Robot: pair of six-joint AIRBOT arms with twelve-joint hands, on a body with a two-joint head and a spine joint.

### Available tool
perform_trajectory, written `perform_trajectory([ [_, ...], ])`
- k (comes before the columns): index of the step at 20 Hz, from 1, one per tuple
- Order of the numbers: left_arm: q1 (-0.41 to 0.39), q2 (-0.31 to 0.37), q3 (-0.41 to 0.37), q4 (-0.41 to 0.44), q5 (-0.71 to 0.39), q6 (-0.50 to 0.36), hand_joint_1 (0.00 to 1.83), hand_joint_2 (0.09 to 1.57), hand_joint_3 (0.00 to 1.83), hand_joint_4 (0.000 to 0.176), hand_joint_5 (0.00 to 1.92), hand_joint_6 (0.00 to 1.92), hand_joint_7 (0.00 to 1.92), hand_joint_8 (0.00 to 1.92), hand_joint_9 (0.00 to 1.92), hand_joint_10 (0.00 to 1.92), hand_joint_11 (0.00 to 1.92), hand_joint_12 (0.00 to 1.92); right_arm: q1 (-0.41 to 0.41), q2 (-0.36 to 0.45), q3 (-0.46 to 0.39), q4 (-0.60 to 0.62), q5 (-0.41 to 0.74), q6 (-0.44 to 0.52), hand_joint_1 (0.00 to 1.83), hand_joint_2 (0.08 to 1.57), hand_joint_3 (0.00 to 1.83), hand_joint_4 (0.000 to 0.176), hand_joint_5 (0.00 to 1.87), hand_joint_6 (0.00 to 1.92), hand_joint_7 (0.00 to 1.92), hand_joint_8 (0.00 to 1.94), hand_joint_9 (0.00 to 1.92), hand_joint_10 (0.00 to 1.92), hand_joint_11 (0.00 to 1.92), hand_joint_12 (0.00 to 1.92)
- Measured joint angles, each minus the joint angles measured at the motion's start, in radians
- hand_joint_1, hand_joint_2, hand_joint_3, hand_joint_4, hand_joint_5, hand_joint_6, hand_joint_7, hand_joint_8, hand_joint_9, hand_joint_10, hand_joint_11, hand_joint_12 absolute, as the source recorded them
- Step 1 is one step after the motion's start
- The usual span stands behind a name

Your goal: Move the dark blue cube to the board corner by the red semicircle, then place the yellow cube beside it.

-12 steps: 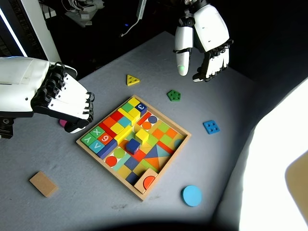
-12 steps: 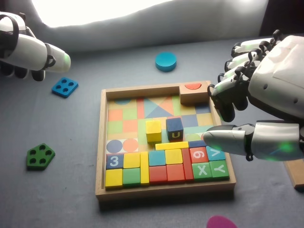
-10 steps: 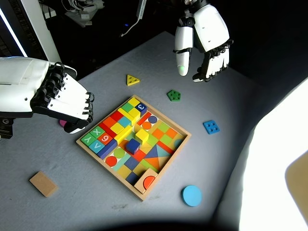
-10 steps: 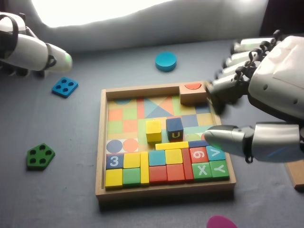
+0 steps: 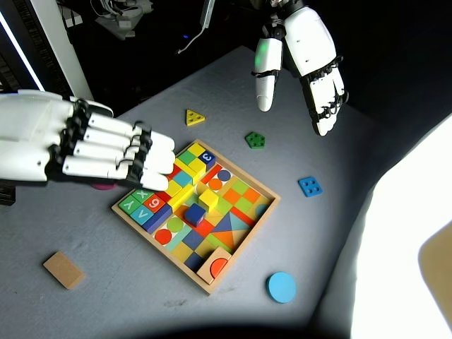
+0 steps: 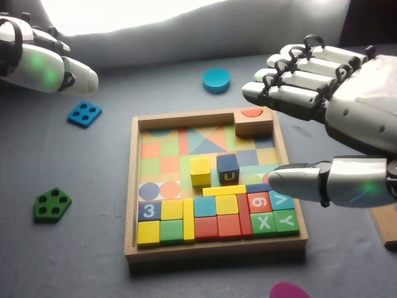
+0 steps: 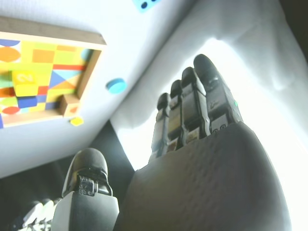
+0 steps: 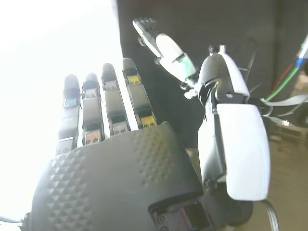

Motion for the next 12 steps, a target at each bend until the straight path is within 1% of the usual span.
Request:
perform_trajectory([
  [1, 0.0, 0.0, 0.0, 0.0, 0.001, 0.0, 0.0, 1.21, 0.0, 0.0, 0.15, 0.01, 0.16, 0.0, 0.14, 0.0, 0.0, 0.51, 0.002, -0.01, 0.007, 0.011, -0.014, 0.0, 0.0, 1.17, 0.0, 0.021, 0.36, 0.09, 0.1, 0.0, 0.0, 0.0, 0.0, 0.0],
  [2, 0.0, 0.0, 0.0, 0.0, 0.001, 0.0, 0.0, 1.2, 0.0, 0.0, 0.15, 0.0, 0.16, 0.0, 0.14, 0.0, 0.0, 0.49, 0.014, -0.031, 0.025, 0.043, -0.058, 0.0, 0.0, 1.17, 0.0, 0.017, 0.5, 0.08, 0.09, 0.0, 0.0, 0.0, 0.0, 0.0],
  [3, 0.004, 0.0, 0.0, 0.001, 0.0, 0.0, 0.0, 1.19, 0.0, 0.0, 0.14, 0.0, 0.15, 0.0, 0.13, 0.0, 0.0, 0.48, 0.019, -0.046, 0.04, 0.073, -0.083, -0.001, 0.0, 1.17, 0.0, 0.001, 0.65, 0.07, 0.08, 0.0, 0.0, 0.0, 0.0, 0.0],
  [5, 0.006, 0.0, 0.002, -0.002, 0.005, 0.0, 0.0, 1.2, 0.0, 0.0, 0.14, 0.0, 0.14, 0.0, 0.12, 0.0, 0.0, 0.5, 0.018, -0.072, 0.077, 0.124, -0.113, -0.02, 0.0, 1.17, 0.0, 0.0, 0.68, 0.06, 0.08, 0.0, 0.0, 0.0, 0.0, 0.0],
  [7, 0.011, 0.0, 0.002, -0.004, 0.004, 0.0, 0.0, 1.21, 0.0, 0.0, 0.12, 0.0, 0.12, 0.0, 0.12, 0.0, 0.0, 0.5, 0.021, -0.104, 0.109, 0.177, -0.12, -0.058, 0.0, 1.17, 0.0, 0.0, 0.74, 0.08, 0.08, 0.01, 0.0, 0.0, 0.0, 0.0],
  [9, 0.011, 0.0, 0.002, -0.01, 0.001, 0.0, 0.0, 1.21, 0.0, 0.0, 0.13, 0.0, 0.14, 0.0, 0.14, 0.0, 0.0, 0.56, 0.026, -0.147, 0.139, 0.24, -0.13, -0.102, 0.0, 1.18, 0.0, 0.0, 0.76, 0.04, 0.09, 0.0, 0.0, 0.0, 0.0, 0.0],
  [10, 0.011, 0.0, 0.002, -0.01, 0.001, 0.0, 0.0, 1.21, 0.0, 0.0, 0.14, 0.01, 0.14, 0.0, 0.14, 0.01, 0.0, 0.57, 0.026, -0.158, 0.148, 0.256, -0.137, -0.117, 0.0, 1.18, 0.0, 0.0, 0.77, 0.04, 0.09, 0.0, 0.0, 0.0, 0.0, 0.0],
  [12, 0.011, 0.0, 0.002, -0.016, 0.005, 0.0, 0.0, 1.21, 0.0, 0.0, 0.14, 0.01, 0.13, 0.0, 0.14, 0.0, 0.0, 0.57, 0.025, -0.177, 0.166, 0.261, -0.144, -0.119, 0.0, 1.18, 0.0, 0.0, 0.76, 0.03, 0.09, 0.0, 0.0, 0.0, 0.0, 0.0],
])
